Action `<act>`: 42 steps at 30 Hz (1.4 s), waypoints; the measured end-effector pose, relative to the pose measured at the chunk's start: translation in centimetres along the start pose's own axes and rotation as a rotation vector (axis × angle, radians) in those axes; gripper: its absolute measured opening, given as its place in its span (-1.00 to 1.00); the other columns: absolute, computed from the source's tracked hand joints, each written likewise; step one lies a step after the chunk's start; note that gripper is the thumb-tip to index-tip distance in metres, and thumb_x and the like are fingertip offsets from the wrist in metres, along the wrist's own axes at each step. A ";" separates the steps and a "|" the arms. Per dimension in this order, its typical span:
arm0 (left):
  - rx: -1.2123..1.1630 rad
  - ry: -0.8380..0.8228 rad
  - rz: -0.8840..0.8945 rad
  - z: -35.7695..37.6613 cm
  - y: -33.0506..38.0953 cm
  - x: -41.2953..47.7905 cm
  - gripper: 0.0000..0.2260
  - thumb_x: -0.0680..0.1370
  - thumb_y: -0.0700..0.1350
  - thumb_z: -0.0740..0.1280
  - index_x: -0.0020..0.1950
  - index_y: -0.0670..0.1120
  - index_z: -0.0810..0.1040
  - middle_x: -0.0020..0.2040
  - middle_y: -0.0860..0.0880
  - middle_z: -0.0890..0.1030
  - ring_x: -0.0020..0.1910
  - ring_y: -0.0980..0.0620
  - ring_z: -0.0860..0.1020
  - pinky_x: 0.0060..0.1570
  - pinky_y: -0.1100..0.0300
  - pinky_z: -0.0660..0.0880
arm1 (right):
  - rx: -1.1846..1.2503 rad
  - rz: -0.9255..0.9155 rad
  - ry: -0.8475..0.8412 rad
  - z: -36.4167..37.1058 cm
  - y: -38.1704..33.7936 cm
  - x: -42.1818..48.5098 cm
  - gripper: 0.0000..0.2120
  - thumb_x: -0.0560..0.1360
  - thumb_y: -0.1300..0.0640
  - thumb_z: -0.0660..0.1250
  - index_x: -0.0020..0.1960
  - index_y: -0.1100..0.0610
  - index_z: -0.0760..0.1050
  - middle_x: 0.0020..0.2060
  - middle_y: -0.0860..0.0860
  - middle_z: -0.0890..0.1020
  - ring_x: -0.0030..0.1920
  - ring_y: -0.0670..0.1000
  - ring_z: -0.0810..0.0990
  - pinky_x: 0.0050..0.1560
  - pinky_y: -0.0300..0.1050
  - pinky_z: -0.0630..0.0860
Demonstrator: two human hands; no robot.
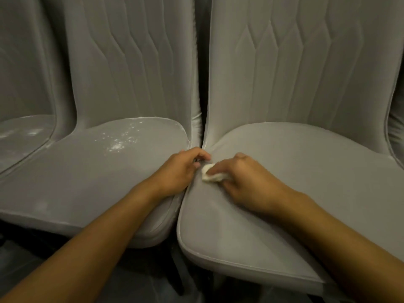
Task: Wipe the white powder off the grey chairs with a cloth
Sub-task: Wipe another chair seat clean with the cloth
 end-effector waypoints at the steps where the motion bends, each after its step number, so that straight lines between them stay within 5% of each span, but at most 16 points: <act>1: -0.008 -0.007 -0.004 0.1 -0.1 0.0 -0.72 0.64 -0.26 0.24 0.23 0.03 0.59 0.22 0.04 0.64 0.28 0.02 0.55 0.38 -0.06 0.43 | 0.052 -0.070 -0.069 0.6 -1.5 -0.5 -0.62 0.53 0.26 0.31 0.25 -0.10 0.61 -0.08 -0.21 0.61 -0.02 -0.11 0.48 0.06 -0.29 0.41; 3: -0.011 -0.014 -0.011 0.2 -0.3 0.0 -0.73 0.62 -0.20 0.22 0.24 0.03 0.60 0.23 0.03 0.64 0.30 0.01 0.54 0.38 -0.05 0.43 | 0.242 -0.147 -0.234 0.8 -3.7 -1.5 -0.64 0.53 0.29 0.34 0.22 -0.04 0.64 -0.21 -0.34 0.48 -0.11 -0.33 0.49 -0.03 -0.50 0.35; 5: -0.023 -0.015 -0.014 0.1 -0.1 -0.1 -0.73 0.60 -0.13 0.22 0.23 0.04 0.60 0.24 0.02 0.63 0.29 0.02 0.54 0.37 -0.02 0.45 | 0.428 -0.156 -0.276 0.3 -3.8 -1.7 -0.68 0.52 0.31 0.38 0.18 0.01 0.66 -0.19 -0.33 0.55 -0.16 -0.36 0.56 -0.10 -0.51 0.38; 9: -0.008 -0.007 0.000 0.1 0.1 -0.2 -0.77 0.63 -0.17 0.29 0.20 0.10 0.59 0.16 0.07 0.63 0.19 0.03 0.56 0.28 0.00 0.48 | 0.112 0.033 0.053 -0.8 0.9 0.4 -0.66 0.55 0.20 0.35 0.27 -0.09 0.60 0.04 -0.12 0.67 -0.01 -0.08 0.55 -0.03 -0.26 0.37; 11: 0.012 0.018 -0.001 0.1 0.1 -0.1 -0.74 0.66 -0.23 0.25 0.21 0.09 0.58 0.16 0.09 0.64 0.22 0.02 0.54 0.31 -0.01 0.46 | -0.019 0.058 0.050 -0.2 1.1 0.4 -0.63 0.56 0.19 0.32 0.31 -0.10 0.56 0.06 -0.13 0.65 0.03 -0.04 0.48 -0.01 -0.22 0.34; 15: 0.010 0.010 -0.019 0.2 -0.2 0.0 -0.72 0.65 -0.23 0.23 0.24 0.08 0.57 0.22 0.04 0.62 0.26 0.06 0.53 0.35 -0.01 0.45 | 0.226 -0.033 -0.163 1.0 -0.4 -0.3 -0.66 0.54 0.21 0.38 0.23 -0.12 0.61 -0.20 -0.31 0.52 -0.15 -0.26 0.53 -0.10 -0.42 0.38; 18: -0.071 0.047 -0.031 -0.3 0.4 -0.4 -0.78 0.69 -0.14 0.21 0.22 0.09 0.58 0.13 0.08 0.64 0.16 0.13 0.59 0.25 0.04 0.51 | 0.338 -0.002 -0.077 0.3 1.5 0.5 -0.69 0.51 0.17 0.43 0.19 -0.14 0.59 -0.03 -0.24 0.63 -0.05 -0.24 0.59 -0.04 -0.37 0.45; 24: -0.296 0.031 -0.093 -0.6 2.2 -1.4 -0.72 0.63 0.15 0.26 0.27 0.11 0.59 0.13 0.09 0.67 0.12 0.13 0.63 0.17 0.15 0.55 | 0.278 -0.002 0.107 -0.8 1.8 1.9 -0.54 0.45 -0.03 0.49 0.24 -0.26 0.37 0.14 -0.19 0.39 0.02 -0.17 0.52 -0.02 -0.29 0.55; 32: -0.295 0.406 -0.164 -7.4 0.6 -4.8 -0.61 0.54 -0.20 0.47 0.35 0.02 0.54 0.13 0.04 0.63 0.04 0.16 0.61 0.00 0.34 0.54 | 0.226 -0.096 -0.029 1.4 -1.3 7.5 -0.25 0.41 -0.16 0.46 0.50 -0.12 0.21 0.29 -0.07 0.28 0.19 -0.02 0.48 0.24 -0.11 0.48; 37: 0.043 0.587 -0.271 -14.4 -4.1 -9.1 -0.63 0.49 -0.20 0.46 0.26 0.07 0.62 0.12 0.08 0.61 0.05 0.20 0.58 0.06 0.46 0.46 | 0.138 0.010 -0.212 7.3 -4.3 12.2 -0.31 0.57 -0.29 0.19 0.58 0.00 0.13 0.47 0.07 0.23 0.42 0.13 0.36 0.44 0.02 0.31; 39: 0.161 0.481 -0.315 -15.8 -5.8 -9.7 -0.69 0.47 -0.15 0.46 0.16 0.14 0.60 0.07 0.10 0.53 0.01 0.21 0.54 -0.02 0.52 0.40 | -0.019 0.093 -0.237 9.7 -4.5 13.1 -0.33 0.60 -0.32 0.04 0.57 0.06 0.13 0.47 0.15 0.24 0.46 0.18 0.27 0.48 0.02 0.21; 42: 0.200 0.194 -0.325 -15.6 -7.7 -8.8 -0.75 0.44 0.11 0.46 0.04 0.20 0.47 0.08 0.15 0.43 0.03 0.21 0.50 0.00 0.32 0.45 | -0.194 0.120 -0.163 11.0 -4.9 13.1 -0.24 0.54 -0.37 -0.22 0.57 0.07 0.12 0.46 0.17 0.23 0.47 0.18 0.20 0.51 0.03 0.06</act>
Point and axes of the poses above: each hand's wrist, its own x-axis towards the middle knuckle, its own z-axis out of the palm, y = z × x, the point moved 8 cm from there along x, towards the middle knuckle
